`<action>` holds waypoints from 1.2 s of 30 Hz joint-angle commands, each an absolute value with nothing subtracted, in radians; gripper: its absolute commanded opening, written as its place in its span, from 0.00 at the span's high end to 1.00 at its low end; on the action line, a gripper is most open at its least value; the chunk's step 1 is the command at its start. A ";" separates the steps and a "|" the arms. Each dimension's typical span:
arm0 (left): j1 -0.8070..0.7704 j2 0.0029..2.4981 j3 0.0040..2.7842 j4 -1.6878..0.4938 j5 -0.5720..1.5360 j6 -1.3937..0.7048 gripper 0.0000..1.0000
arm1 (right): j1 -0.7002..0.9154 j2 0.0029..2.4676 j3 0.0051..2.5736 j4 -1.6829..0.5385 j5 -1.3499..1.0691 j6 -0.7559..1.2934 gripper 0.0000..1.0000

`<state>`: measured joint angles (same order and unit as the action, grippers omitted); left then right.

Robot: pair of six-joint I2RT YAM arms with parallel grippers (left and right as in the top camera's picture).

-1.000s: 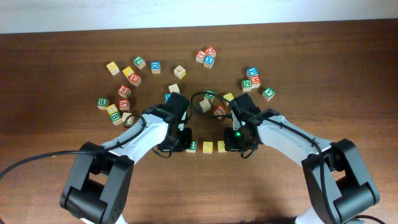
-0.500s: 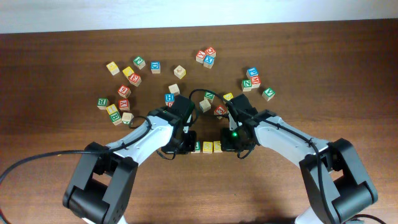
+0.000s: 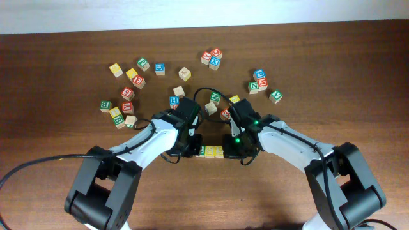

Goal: Spell out RSS

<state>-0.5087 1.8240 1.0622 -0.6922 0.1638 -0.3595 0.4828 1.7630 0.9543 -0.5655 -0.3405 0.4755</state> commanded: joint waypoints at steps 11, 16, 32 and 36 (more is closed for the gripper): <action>-0.513 1.837 1.053 -0.690 0.239 -0.343 1.00 | 0.497 1.776 0.945 -0.515 -0.344 0.479 0.96; -0.513 1.837 1.053 -0.690 0.240 -0.343 1.00 | 0.497 1.776 0.945 -0.526 -0.344 0.479 0.96; -0.513 1.837 1.053 -0.690 0.210 -0.344 1.00 | 0.497 1.776 0.945 -0.568 -0.328 0.506 0.96; -0.513 1.837 1.053 -0.690 0.210 -0.344 1.00 | 0.497 1.776 0.945 -0.567 -0.321 0.506 0.96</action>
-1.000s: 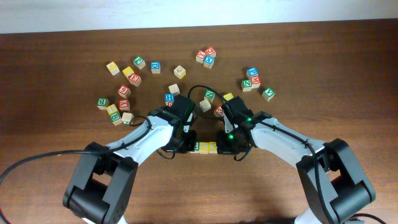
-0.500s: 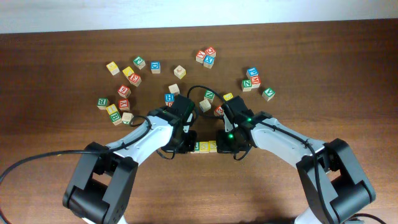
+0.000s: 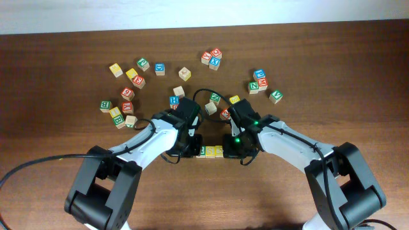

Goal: Spell out RSS

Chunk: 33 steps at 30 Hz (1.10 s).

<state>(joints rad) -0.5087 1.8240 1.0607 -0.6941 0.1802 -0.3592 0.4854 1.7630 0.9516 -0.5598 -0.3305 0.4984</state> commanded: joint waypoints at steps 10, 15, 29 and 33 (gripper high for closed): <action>-0.513 1.837 1.053 -0.693 0.210 -0.344 1.00 | 0.493 1.776 0.945 -0.588 -0.313 0.505 0.96; -0.513 1.837 1.053 -0.693 0.210 -0.344 1.00 | 0.433 1.776 0.946 -0.621 -0.299 0.506 0.96; -0.513 1.837 1.053 -0.723 0.210 -0.382 1.00 | 0.385 1.776 0.948 -0.530 -0.370 0.502 0.96; -0.513 1.837 1.053 -0.723 0.209 -0.389 1.00 | 0.385 1.776 0.955 -0.508 -0.371 0.502 0.96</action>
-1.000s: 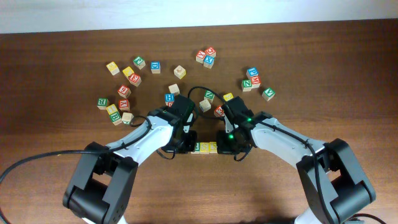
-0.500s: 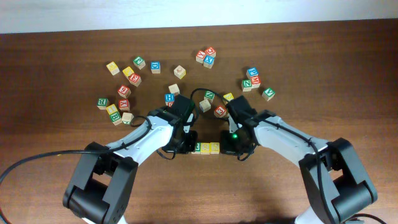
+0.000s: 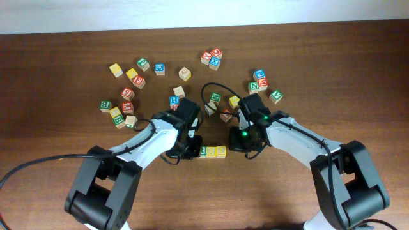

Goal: Spell out RSS

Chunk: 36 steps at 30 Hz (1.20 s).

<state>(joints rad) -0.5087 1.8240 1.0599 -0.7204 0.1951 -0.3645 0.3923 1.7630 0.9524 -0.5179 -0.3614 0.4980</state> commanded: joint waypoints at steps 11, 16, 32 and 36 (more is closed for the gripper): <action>-0.513 1.837 1.053 -0.723 0.195 -0.412 1.00 | 0.386 1.776 1.054 -0.512 -0.492 0.472 0.96; -0.513 1.837 1.053 -0.723 0.195 -0.454 1.00 | 0.386 1.776 1.057 -0.513 -0.548 0.472 0.96; -0.513 1.837 1.053 -0.723 0.195 -0.456 1.00 | 0.481 1.776 1.057 -0.536 -0.474 0.514 0.96; -0.513 1.837 1.053 -0.723 0.195 -0.456 1.00 | 0.495 1.776 1.057 -0.542 -0.414 0.545 0.96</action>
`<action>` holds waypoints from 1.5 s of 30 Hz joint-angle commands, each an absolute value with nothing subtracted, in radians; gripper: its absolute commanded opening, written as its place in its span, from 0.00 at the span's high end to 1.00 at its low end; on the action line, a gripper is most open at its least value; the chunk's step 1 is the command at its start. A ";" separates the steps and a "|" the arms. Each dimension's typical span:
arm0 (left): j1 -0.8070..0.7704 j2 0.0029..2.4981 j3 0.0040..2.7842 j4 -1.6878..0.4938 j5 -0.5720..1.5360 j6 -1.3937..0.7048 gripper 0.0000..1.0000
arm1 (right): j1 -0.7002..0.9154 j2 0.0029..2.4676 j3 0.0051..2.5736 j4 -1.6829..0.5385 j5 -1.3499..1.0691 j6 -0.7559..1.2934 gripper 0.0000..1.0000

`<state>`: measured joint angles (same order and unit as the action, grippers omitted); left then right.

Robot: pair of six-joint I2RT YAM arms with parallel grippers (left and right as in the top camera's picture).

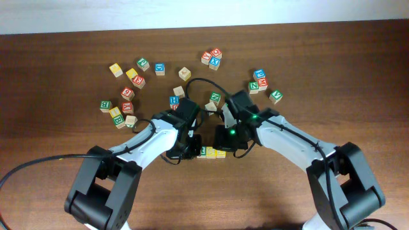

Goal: Spell out RSS

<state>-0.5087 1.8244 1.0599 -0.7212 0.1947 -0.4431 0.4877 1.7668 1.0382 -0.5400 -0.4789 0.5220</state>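
Three small letter blocks lie side by side in a short row (pixel 211 153) near the table's middle: one with a green face on the left and two yellow ones. My left gripper (pixel 193 149) sits at the row's left end, its fingers hidden under the wrist. My right gripper (pixel 225 139) hovers at the far side of the row's right end, partly covering it. The letters on the row are too small to read.
Loose letter blocks are scattered behind the arms: a cluster at the left (pixel 121 105), a few at the top centre (pixel 211 58), a group at the right (pixel 261 82), and single ones near the wrists (pixel 174 100) (pixel 215 98). A black cable loops over the right arm.
My right gripper has moved left from a spot to the right of the row and now stands over the row's right end. The left arm and the blocks have not visibly moved.
At first both grippers flanked the row, left at its left end and right at its right end. They stayed so at the second moment. Then the right gripper stood clear to the right, leaving three blocks in line. Now it is back over the right end.
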 commanded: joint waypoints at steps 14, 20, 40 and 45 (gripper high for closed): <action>-0.513 1.837 1.053 -0.725 0.195 -0.456 1.00 | 0.493 1.776 1.057 -0.529 -0.453 0.544 0.96; -0.513 1.837 1.053 -0.725 0.195 -0.456 1.00 | 0.482 1.776 1.067 -0.527 -0.525 0.544 0.96; -0.513 1.837 1.053 -0.725 0.195 -0.456 1.00 | 0.470 1.776 1.065 -0.500 -0.387 0.544 0.96; -0.513 1.837 1.053 -0.725 0.195 -0.456 1.00 | 0.506 1.776 1.064 -0.505 -0.370 0.544 0.96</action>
<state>-0.5087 1.8244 1.0599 -0.7219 0.1944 -0.4431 0.4797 1.7668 1.0512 -0.5037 -0.4007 0.5461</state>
